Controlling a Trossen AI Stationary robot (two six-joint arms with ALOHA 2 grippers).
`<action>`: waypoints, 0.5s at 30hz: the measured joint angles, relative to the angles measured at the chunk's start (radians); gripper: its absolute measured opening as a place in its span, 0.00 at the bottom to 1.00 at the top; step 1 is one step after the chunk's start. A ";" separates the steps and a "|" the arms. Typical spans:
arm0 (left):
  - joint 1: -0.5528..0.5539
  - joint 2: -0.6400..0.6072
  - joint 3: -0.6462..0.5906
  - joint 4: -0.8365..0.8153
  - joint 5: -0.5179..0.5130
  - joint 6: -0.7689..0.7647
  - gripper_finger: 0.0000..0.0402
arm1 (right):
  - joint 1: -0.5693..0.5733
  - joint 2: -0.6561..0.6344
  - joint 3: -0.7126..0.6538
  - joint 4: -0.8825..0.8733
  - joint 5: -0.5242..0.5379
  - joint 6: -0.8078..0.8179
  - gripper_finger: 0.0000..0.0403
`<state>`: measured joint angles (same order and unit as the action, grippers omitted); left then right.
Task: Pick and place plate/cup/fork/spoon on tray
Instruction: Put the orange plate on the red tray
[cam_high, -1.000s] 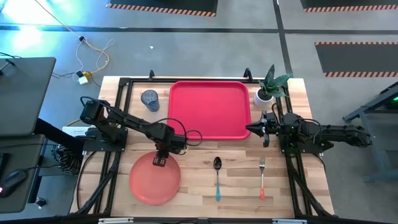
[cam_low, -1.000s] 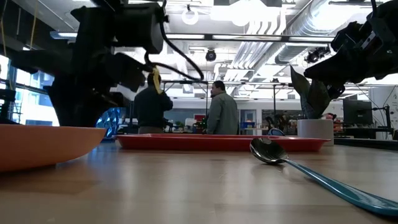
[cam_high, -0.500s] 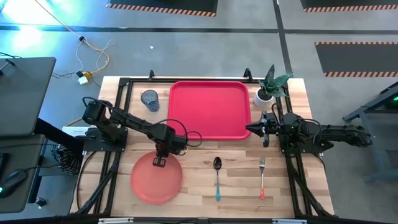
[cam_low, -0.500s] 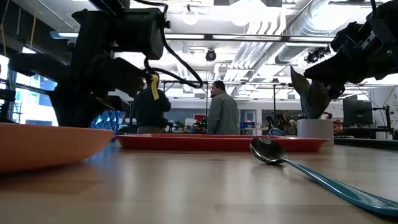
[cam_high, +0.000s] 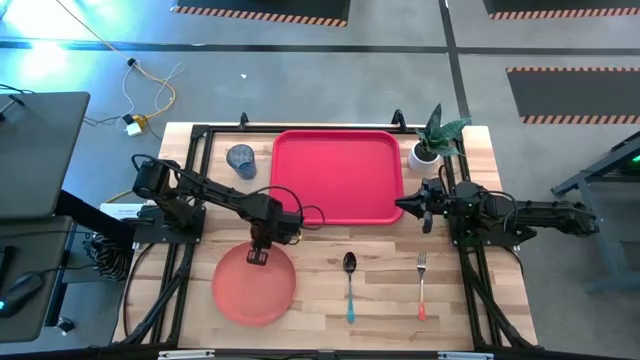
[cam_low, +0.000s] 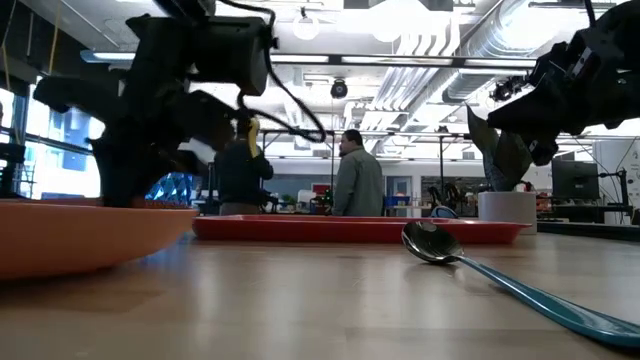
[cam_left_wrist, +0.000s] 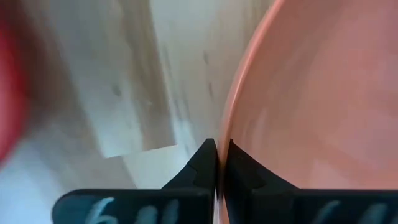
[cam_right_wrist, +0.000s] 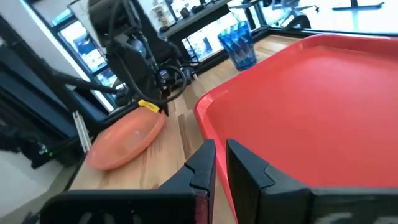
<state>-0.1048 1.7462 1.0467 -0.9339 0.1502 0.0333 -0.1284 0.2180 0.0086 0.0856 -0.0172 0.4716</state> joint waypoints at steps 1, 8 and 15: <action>0.003 0.000 0.016 -0.010 -0.003 0.004 0.00 | 0.000 0.000 0.000 0.000 0.002 0.000 0.07; 0.034 0.001 0.144 -0.058 -0.019 0.033 0.00 | 0.000 0.000 0.000 0.000 0.031 0.000 0.07; 0.117 0.001 0.230 -0.060 -0.051 0.108 0.00 | 0.000 0.000 0.000 0.000 0.077 0.003 0.07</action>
<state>0.0126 1.7470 1.2770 -0.9938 0.0994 0.1410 -0.1281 0.2180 0.0087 0.0856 0.0597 0.4744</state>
